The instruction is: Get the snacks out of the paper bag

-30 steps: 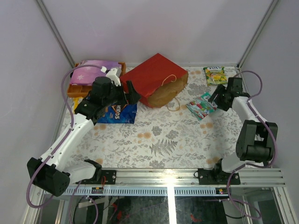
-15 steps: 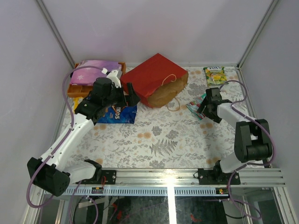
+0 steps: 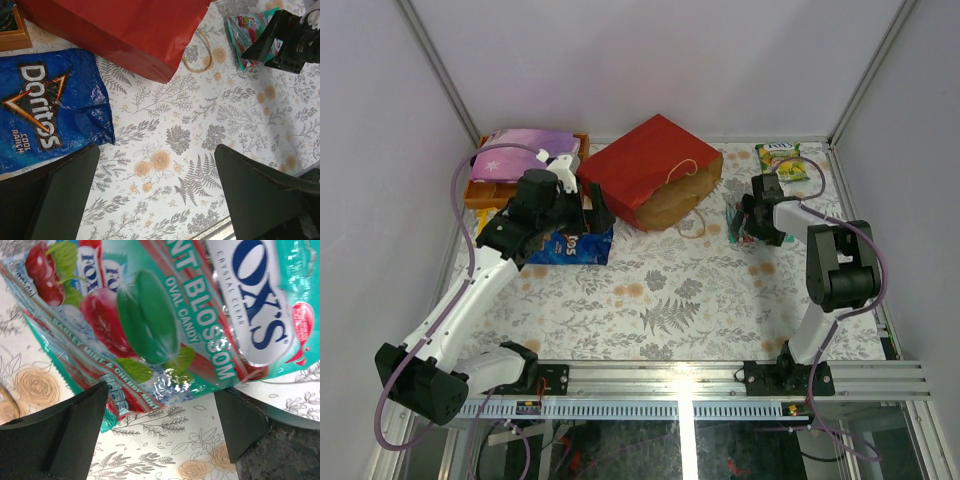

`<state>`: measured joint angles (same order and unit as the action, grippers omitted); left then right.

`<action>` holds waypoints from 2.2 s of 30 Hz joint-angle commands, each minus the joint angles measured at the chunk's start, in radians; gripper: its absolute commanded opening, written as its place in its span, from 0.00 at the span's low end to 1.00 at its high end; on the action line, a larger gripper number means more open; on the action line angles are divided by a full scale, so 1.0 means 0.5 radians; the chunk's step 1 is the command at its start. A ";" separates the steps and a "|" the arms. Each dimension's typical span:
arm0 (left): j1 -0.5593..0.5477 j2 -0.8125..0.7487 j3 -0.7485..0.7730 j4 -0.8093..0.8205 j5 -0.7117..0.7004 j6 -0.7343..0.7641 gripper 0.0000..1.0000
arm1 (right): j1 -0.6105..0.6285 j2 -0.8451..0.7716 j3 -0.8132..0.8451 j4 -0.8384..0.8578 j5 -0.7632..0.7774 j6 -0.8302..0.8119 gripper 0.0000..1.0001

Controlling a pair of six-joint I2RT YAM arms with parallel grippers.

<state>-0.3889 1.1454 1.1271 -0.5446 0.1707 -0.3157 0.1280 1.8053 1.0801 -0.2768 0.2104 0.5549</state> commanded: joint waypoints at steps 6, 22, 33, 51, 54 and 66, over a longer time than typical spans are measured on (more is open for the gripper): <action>0.012 0.023 0.041 -0.040 0.028 0.090 1.00 | 0.005 0.354 0.480 -0.581 -0.328 -0.924 0.94; 0.010 0.045 0.059 -0.058 0.060 0.089 1.00 | 0.005 -0.066 0.582 -0.671 0.486 -0.839 0.99; 0.013 0.054 0.046 -0.046 0.079 0.080 1.00 | 0.066 -0.187 0.379 -0.306 0.195 0.038 0.92; 0.009 0.051 0.006 -0.057 0.034 0.119 1.00 | 0.170 0.435 0.543 -0.173 -0.051 -0.177 0.90; 0.009 0.052 0.006 -0.057 0.033 0.119 1.00 | 0.192 0.493 0.605 -0.198 -0.138 -0.373 0.90; 0.011 0.107 0.034 -0.064 0.057 0.122 1.00 | 0.160 0.578 0.855 -0.502 -0.207 -1.168 0.96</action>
<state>-0.3889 1.1877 1.1271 -0.5781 0.1944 -0.2729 0.2104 2.0491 1.4445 -0.4168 0.1101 0.1341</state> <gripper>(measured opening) 0.994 0.952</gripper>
